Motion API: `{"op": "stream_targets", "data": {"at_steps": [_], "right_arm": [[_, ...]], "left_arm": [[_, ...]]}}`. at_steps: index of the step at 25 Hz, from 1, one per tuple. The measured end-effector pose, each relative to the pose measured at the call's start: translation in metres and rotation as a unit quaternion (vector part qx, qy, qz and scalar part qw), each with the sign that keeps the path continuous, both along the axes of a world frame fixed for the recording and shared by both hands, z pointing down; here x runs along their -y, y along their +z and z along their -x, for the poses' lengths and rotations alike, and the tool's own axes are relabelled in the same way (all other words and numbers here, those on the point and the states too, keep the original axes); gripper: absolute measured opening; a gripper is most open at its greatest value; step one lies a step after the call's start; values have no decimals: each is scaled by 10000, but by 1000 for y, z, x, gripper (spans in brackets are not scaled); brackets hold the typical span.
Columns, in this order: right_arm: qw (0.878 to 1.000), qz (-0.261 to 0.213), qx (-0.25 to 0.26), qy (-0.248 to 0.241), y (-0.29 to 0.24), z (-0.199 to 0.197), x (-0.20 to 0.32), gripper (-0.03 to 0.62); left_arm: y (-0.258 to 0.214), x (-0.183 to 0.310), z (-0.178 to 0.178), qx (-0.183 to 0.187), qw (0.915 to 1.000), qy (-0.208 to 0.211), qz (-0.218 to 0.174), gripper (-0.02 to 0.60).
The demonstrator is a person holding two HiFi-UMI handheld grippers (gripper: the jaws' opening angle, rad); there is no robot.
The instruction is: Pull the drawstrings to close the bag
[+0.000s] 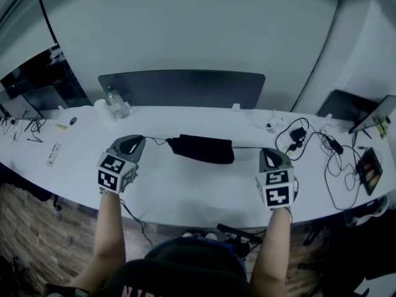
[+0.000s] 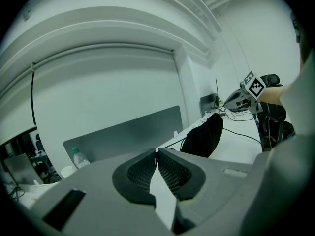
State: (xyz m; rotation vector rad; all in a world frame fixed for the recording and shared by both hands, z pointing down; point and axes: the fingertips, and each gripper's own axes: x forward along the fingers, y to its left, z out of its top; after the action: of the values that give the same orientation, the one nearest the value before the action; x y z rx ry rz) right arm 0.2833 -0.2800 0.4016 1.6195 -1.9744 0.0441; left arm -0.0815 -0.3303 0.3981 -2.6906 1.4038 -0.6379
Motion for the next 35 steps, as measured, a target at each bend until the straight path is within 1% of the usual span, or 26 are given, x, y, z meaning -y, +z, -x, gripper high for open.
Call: {"op": "stream_targets", "data": {"at_steps": [7, 15, 21, 27, 32, 35], "right_arm": [[9999, -115, -14, 108, -10, -11, 2, 0], [9994, -186, -163, 223, -16, -23, 1, 0], [9990, -227, -185, 324, -18, -33, -2, 0], [9986, -269, -220, 392, -22, -39, -2, 0], [9979, -337, -256, 499, -25, -45, 0, 0], [9964, -401, -372, 646, -28, -51, 3, 0]], "left_arm": [[-9, 6, 12, -149, 9997, -177, 8, 15], [-14, 9, 22, -143, 9992, -370, -11, 15], [-16, 9, 32, -168, 9984, -537, -20, 14], [-20, 11, 41, -390, 9969, -680, -28, 14], [-21, 15, 51, -495, 9951, -854, -28, 14], [-23, 20, 57, -523, 9935, -1008, -60, 14]]}}
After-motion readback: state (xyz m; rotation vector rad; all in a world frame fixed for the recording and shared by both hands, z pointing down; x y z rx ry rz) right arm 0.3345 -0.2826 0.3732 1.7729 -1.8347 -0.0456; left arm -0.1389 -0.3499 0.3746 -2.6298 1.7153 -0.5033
